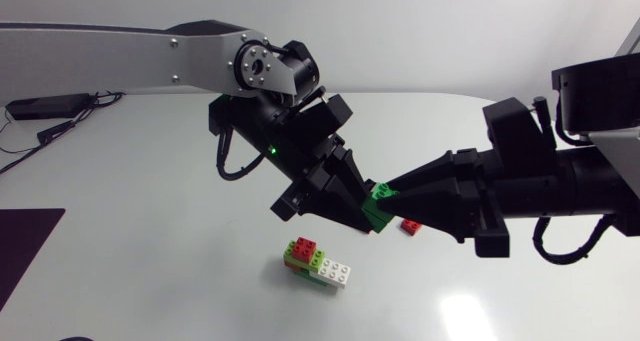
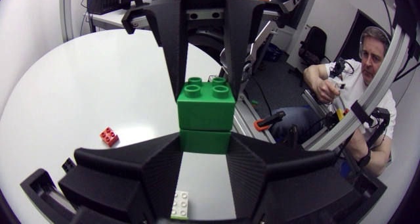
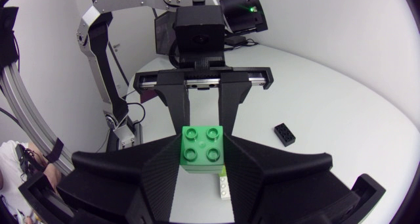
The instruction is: Separate the duplo bricks
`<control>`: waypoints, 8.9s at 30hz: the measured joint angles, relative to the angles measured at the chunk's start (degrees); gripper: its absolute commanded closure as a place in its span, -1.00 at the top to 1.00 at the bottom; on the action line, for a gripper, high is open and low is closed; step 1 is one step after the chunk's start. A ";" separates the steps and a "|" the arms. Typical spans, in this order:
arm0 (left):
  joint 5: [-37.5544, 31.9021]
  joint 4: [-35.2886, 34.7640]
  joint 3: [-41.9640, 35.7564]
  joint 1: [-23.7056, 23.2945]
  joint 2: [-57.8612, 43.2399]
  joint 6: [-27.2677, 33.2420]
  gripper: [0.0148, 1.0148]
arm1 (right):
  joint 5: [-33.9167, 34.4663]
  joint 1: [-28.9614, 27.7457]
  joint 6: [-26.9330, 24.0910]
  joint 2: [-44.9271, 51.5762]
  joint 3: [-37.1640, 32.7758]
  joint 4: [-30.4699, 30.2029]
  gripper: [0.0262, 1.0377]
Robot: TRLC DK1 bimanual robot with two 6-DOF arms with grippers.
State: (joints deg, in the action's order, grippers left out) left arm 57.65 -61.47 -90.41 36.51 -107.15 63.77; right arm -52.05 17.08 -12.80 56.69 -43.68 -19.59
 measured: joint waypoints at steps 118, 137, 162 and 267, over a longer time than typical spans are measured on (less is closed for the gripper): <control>-10.34 23.80 5.29 9.09 0.24 -17.35 -0.52 | 9.01 -7.58 -24.46 -5.95 3.45 -16.15 -0.40; -10.29 22.67 5.27 8.92 0.20 -17.11 0.26 | 8.02 -7.32 -24.48 -6.14 4.48 -16.44 -0.46; -32.72 20.39 10.88 3.34 0.22 -10.97 0.86 | 25.83 -24.22 -33.14 13.75 15.10 8.55 -0.45; -39.39 12.15 3.82 14.60 -0.07 -5.18 -0.69 | 20.11 4.39 -20.04 -3.63 17.40 -2.60 0.87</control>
State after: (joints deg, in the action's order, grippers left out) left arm 18.26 -49.32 -86.59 51.11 -107.22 58.59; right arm -31.94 21.47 -32.84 53.06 -26.28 -22.20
